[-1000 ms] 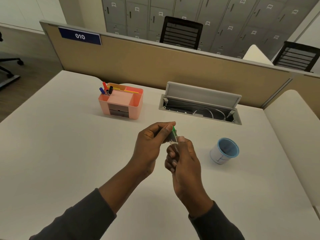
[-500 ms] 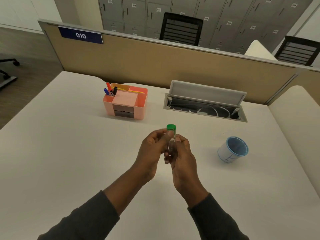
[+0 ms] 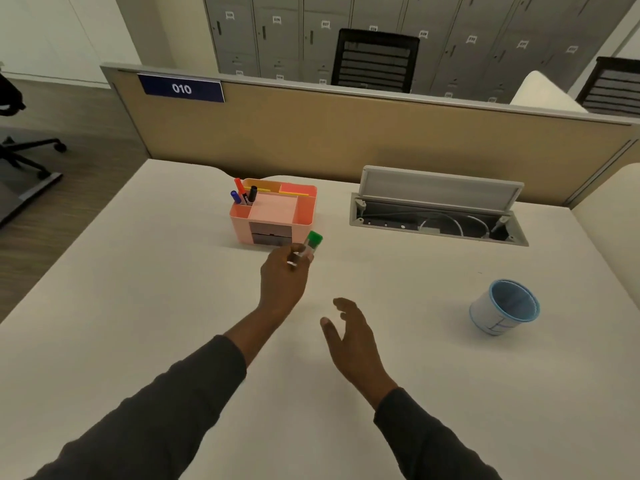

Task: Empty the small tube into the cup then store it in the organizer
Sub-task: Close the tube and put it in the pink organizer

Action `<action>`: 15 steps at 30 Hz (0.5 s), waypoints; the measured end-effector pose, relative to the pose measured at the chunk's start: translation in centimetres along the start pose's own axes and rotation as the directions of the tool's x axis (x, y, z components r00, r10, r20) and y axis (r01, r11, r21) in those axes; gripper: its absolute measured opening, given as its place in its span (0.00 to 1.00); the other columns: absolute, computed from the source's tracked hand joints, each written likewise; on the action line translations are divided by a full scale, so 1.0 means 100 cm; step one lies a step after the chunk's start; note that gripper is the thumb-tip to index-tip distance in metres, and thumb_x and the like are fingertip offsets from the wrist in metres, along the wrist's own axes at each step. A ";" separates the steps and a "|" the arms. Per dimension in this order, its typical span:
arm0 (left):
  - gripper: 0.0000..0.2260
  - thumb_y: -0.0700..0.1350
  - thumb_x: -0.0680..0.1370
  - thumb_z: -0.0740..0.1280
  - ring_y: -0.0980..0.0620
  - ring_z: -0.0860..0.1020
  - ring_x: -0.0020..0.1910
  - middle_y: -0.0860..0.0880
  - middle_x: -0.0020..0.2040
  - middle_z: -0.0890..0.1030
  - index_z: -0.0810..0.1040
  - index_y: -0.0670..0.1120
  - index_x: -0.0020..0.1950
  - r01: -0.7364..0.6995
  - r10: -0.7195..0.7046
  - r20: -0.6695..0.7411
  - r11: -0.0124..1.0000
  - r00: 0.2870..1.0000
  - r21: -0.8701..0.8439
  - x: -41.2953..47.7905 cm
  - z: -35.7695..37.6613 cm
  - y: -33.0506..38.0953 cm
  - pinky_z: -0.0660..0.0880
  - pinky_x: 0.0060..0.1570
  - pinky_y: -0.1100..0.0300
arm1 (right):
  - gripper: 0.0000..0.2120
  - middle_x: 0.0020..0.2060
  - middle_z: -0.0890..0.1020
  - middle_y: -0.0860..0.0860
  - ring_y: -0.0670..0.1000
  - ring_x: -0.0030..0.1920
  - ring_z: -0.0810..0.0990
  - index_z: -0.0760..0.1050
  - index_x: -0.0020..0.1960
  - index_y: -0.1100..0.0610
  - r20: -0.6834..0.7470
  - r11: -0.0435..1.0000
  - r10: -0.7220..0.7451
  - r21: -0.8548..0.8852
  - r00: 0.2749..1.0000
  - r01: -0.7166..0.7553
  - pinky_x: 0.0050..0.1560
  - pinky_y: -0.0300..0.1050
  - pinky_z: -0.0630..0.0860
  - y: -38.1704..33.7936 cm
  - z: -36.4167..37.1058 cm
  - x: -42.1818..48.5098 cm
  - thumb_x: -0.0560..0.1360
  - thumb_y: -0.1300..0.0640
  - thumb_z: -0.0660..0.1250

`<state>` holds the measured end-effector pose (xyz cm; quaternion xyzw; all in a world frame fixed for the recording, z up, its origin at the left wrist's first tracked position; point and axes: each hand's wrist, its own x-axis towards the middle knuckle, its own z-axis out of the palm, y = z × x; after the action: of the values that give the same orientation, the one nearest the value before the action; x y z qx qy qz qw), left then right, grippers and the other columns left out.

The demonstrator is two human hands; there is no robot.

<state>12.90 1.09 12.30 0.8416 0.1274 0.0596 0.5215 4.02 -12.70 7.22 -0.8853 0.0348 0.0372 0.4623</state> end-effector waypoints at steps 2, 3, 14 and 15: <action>0.10 0.47 0.79 0.67 0.45 0.80 0.55 0.44 0.56 0.83 0.79 0.43 0.57 -0.050 0.053 -0.023 0.995 0.998 0.086 0.029 -0.006 -0.004 0.78 0.56 0.56 | 0.27 0.75 0.69 0.52 0.51 0.73 0.69 0.64 0.76 0.54 0.062 0.988 -0.039 -0.145 0.997 0.048 0.68 0.38 0.64 0.017 0.016 -0.001 0.81 0.46 0.63; 0.09 0.45 0.79 0.67 0.44 0.80 0.56 0.43 0.56 0.83 0.79 0.42 0.56 -0.079 0.083 -0.029 0.989 0.996 0.128 0.043 -0.008 -0.006 0.77 0.55 0.56 | 0.29 0.78 0.65 0.54 0.53 0.76 0.64 0.62 0.77 0.55 0.106 0.974 -0.037 -0.219 0.994 0.060 0.73 0.40 0.61 0.025 0.023 -0.001 0.81 0.45 0.62; 0.14 0.46 0.78 0.68 0.44 0.82 0.54 0.43 0.59 0.83 0.82 0.44 0.62 -0.174 0.235 -0.029 0.790 0.972 0.587 0.149 -0.025 -0.017 0.80 0.51 0.53 | 0.41 0.81 0.36 0.53 0.55 0.81 0.37 0.46 0.82 0.52 0.263 0.853 -0.060 -0.488 0.963 0.186 0.80 0.49 0.40 0.062 0.046 0.003 0.78 0.35 0.57; 0.14 0.45 0.78 0.68 0.43 0.82 0.54 0.42 0.59 0.83 0.82 0.44 0.62 -0.206 0.267 -0.001 0.744 0.964 0.635 0.153 -0.025 -0.020 0.79 0.52 0.52 | 0.41 0.81 0.35 0.53 0.54 0.81 0.36 0.45 0.82 0.51 0.268 0.850 -0.064 -0.490 0.961 0.193 0.80 0.49 0.40 0.064 0.045 0.003 0.77 0.35 0.57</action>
<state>26.69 8.34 11.13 0.9727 0.0560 0.1178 0.1918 3.55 -12.67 -0.55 -0.9650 -0.0926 0.1215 0.2131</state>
